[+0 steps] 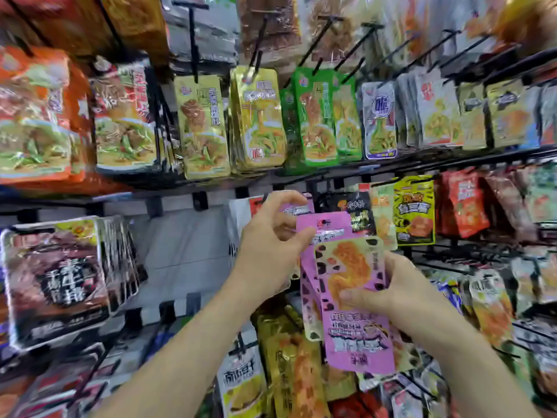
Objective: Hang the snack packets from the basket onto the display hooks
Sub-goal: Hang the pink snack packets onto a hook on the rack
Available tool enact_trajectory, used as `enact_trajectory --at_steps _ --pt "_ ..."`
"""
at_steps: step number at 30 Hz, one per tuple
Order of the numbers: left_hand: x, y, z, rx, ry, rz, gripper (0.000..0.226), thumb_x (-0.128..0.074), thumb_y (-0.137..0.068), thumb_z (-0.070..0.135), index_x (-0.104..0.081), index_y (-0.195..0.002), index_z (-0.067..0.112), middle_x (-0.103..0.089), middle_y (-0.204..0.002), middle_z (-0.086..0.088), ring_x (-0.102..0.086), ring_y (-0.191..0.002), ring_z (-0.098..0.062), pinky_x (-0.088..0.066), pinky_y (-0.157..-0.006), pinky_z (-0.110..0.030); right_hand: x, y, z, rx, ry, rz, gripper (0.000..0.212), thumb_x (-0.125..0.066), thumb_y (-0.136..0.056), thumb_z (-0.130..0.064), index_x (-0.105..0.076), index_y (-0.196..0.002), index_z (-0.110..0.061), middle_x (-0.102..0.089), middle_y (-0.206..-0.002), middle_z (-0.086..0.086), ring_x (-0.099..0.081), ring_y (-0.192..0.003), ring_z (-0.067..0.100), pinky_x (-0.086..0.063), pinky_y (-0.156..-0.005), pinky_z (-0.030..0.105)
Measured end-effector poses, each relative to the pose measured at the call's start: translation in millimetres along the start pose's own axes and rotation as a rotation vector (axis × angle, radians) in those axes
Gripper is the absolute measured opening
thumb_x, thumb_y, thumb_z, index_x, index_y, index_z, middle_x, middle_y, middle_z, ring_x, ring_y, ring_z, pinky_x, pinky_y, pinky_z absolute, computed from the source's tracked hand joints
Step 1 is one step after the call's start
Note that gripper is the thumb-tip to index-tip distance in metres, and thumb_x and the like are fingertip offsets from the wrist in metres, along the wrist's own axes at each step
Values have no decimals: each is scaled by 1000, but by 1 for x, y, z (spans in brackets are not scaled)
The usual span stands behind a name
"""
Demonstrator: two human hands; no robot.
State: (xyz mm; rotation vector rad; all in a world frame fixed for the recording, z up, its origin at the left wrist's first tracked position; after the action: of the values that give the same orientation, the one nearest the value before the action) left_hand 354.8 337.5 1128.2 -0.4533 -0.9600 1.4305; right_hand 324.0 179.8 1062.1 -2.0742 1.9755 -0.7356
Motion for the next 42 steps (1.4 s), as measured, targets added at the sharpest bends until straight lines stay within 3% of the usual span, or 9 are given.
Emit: enact_trajectory --at_steps 4,6,10,15,20,28,34,39,42 --pt "-8 -19 -7 -40 -61 154 34 -73 -83 9 -65 -78 41 -68 -73 13 -64 -68 -8 -53 -66 -24 16 -25 7 -2 -47 -65 36 -80 -73 -11 -66 -105 -21 -75 -91 -11 -71 -84 6 -52 -70 14" --pt "-12 -25 -8 -56 -80 202 31 -73 -83 9 -71 -86 39 -71 -81 21 -67 -78 0 -53 -73 -19 21 -35 8 8 -60 -78 36 -80 -72 -12 -66 -103 -22 -75 -90 -12 -71 -83 5 -51 -69 12" --pt "-15 -32 -11 -53 -159 253 24 -70 -87 17 -72 -106 32 -69 -93 26 -65 -90 6 -53 -82 -21 25 -50 9 14 -62 -98 40 -82 -64 -20 -66 -100 -23 -75 -89 -10 -71 -82 8 -50 -81 28" --pt "-17 -40 -10 -69 -303 248 27 -65 -91 21 -70 -117 26 -70 -100 16 -65 -93 -2 -55 -85 -32 29 -61 8 37 -70 -132 38 -82 -67 -18 -65 -101 -24 -75 -89 -12 -71 -83 5 -47 -78 22" --pt "-20 -43 6 -194 -577 169 34 -63 -92 14 -64 -126 19 -67 -102 7 -55 -87 -2 -40 -78 -12 34 -68 5 86 -55 -177 38 -81 -67 -13 -67 -101 -21 -76 -93 -5 -72 -87 12 -51 -80 24" --pt "-20 -51 6 -73 -826 34 42 -56 -96 19 -53 -137 26 -61 -120 3 -56 -109 -19 -43 -91 -30 33 -76 2 99 -61 -299 36 -78 -70 -7 -68 -103 -18 -76 -95 -2 -72 -88 15 -54 -74 17" --pt "-26 -52 -4 -31 -1033 -44 42 -57 -95 24 -49 -136 23 -50 -120 1 -54 -103 -20 -34 -74 -24 34 -72 14 40 -30 -358 38 -79 -67 -8 -66 -102 -17 -76 -93 -2 -72 -86 14 -53 -72 16" --pt "-40 -22 9 -415 -1196 103 38 -83 -65 5 -70 -101 11 -59 -116 -12 -52 -90 -27 -33 -47 -26 42 -68 25 31 -73 -338 38 -79 -68 -5 -66 -101 -19 -76 -92 -3 -72 -84 13 -52 -68 12" --pt "-57 -14 -8 -560 -1172 -6 40 -83 -68 15 -71 -107 17 -60 -122 -15 -47 -107 -29 -46 -61 -33 53 -69 39 19 -160 -264 41 -89 -64 -13 -70 -99 -22 -75 -97 2 -72 -90 21 -56 -74 24"
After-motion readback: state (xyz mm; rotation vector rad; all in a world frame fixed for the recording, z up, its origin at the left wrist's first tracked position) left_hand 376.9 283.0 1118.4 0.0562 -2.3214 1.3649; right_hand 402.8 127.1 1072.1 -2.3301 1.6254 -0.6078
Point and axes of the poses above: each hand's wrist, its own y-axis away from the middle knuckle, its own x-axis out of the back of the hand, z = x × y, the point moved 7 cm from there along -y, towards the middle knuckle
